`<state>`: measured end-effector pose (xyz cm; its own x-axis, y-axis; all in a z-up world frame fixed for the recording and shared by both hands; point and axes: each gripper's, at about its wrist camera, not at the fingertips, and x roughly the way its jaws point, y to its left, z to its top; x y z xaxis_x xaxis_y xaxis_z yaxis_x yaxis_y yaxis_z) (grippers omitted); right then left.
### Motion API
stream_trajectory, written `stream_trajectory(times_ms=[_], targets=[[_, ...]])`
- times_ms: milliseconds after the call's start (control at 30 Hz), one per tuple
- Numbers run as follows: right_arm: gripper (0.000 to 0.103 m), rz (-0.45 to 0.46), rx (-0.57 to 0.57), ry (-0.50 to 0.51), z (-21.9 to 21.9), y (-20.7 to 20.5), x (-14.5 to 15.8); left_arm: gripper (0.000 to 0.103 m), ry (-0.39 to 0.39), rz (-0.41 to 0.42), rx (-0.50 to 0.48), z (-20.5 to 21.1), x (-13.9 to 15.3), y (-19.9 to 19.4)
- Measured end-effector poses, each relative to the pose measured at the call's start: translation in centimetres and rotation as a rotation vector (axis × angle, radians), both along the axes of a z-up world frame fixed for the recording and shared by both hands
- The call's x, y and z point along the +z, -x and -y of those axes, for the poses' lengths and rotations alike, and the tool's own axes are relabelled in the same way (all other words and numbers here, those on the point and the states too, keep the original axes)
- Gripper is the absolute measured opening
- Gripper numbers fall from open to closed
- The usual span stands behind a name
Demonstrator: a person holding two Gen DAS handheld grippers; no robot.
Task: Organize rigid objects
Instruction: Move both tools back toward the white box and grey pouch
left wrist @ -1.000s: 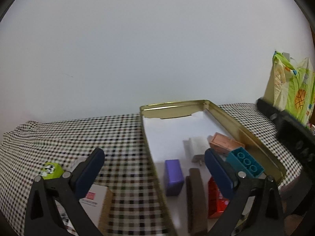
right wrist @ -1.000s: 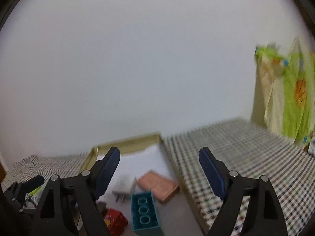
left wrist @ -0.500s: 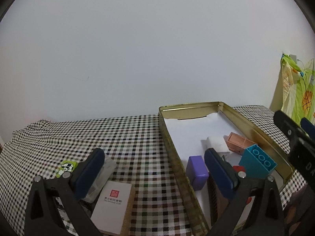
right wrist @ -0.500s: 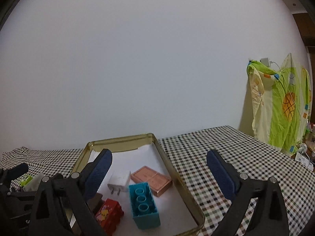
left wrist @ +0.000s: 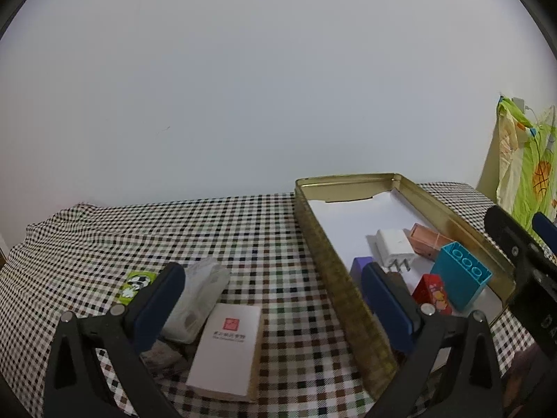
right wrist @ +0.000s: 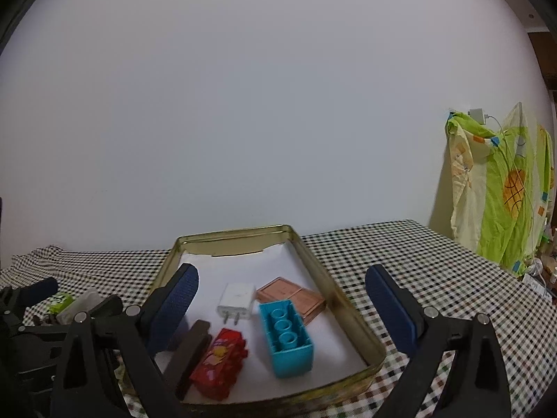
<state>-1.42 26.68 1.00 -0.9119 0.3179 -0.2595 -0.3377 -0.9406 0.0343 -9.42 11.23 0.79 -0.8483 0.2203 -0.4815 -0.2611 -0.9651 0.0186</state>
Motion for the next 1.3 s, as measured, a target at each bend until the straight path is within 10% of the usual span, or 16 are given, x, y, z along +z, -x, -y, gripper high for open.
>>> stream_trajectory(times_ms=[733, 1300], targets=[[0.098, 0.022, 0.131, 0.052, 7.3, -1.1, -0.1, 0.102, -0.010, 0.052, 0.103, 8.8, -0.6, 1.6], [0.098, 0.222, 0.322, 0.072, 15.0, 2.6, -1.7, 0.102, -0.037, 0.118, 0.277, 17.2, -1.5, 4.5]])
